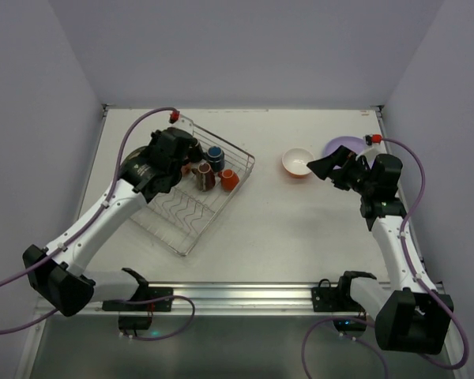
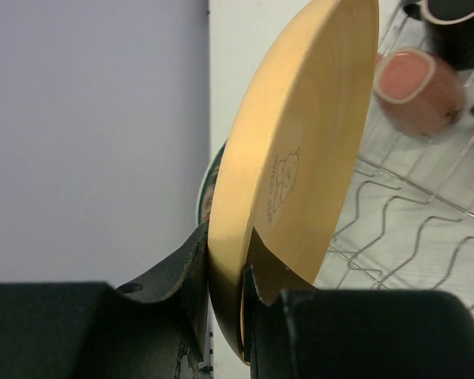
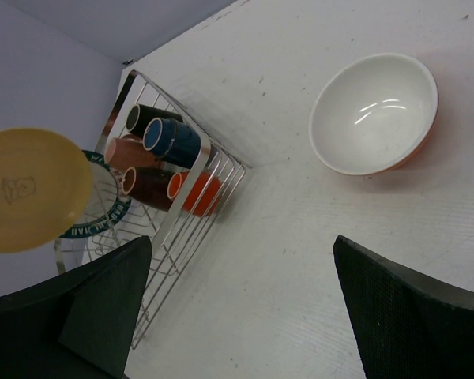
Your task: Unload the mixed dishes from the dish rack
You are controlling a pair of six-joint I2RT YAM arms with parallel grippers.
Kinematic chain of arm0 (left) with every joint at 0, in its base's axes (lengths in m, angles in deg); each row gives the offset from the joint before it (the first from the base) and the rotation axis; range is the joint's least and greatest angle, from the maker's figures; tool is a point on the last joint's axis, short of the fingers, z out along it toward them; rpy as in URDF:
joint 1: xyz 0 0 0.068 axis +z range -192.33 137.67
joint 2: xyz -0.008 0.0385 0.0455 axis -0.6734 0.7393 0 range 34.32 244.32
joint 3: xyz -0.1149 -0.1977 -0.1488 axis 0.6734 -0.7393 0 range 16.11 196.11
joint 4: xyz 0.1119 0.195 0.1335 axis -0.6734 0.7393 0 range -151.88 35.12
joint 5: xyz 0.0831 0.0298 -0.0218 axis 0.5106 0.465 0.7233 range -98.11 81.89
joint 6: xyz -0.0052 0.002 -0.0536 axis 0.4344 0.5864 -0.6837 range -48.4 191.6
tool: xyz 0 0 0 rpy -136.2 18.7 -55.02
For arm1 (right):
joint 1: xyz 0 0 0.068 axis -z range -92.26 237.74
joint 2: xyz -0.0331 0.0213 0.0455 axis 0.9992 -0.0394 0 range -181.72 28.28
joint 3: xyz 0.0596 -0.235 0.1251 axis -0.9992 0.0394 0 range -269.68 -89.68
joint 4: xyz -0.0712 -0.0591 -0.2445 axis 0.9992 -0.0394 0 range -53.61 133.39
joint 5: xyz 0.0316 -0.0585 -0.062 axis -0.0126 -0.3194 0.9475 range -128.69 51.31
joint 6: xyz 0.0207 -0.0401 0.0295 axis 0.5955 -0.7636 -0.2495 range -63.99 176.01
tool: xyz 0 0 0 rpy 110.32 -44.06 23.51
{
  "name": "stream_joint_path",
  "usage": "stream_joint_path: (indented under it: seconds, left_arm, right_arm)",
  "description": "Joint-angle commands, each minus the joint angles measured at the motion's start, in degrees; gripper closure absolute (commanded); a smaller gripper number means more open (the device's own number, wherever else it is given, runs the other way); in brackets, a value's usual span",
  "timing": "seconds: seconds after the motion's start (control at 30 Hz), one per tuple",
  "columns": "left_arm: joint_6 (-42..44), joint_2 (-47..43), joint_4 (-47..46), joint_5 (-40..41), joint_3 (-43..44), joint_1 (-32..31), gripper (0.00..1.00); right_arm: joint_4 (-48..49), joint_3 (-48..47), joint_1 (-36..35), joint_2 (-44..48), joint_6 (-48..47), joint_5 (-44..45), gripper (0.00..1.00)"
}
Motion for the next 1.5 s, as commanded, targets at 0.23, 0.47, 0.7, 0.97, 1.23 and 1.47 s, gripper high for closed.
stream_joint_path:
  seconds: [0.23, 0.47, 0.7, 0.97, 1.23, 1.47]
  left_arm:
    - [-17.6, -15.17, -10.3, -31.19, -4.69, -0.96, 1.0]
    - [-33.96, -24.16, -23.5, -49.18, -18.22, -0.87, 1.0]
    - [-47.06, -28.03, -37.21, -65.04, -31.75, -0.87, 1.0]
    - [-57.01, -27.33, -45.66, -71.46, -38.46, -0.87, 1.0]
    - [-57.36, -27.07, -46.72, -70.06, -39.87, -0.96, 1.0]
    - [-57.62, -26.27, -46.89, -70.32, -40.14, -1.13, 1.0]
  right_arm:
    - [5.59, 0.67, 0.11, 0.96, 0.67, -6.71, 0.02]
    - [11.5, 1.47, -7.34, 4.21, 0.34, -17.27, 0.04]
    - [4.92, 3.39, -15.09, 9.3, -1.69, -17.56, 0.05]
    - [-16.45, -1.26, -22.82, 14.49, -8.37, 3.88, 0.14]
    - [-22.61, -6.79, -33.1, 10.63, -8.9, 18.13, 0.35]
    - [-23.14, -9.61, -37.33, 8.25, -7.32, 24.9, 0.51]
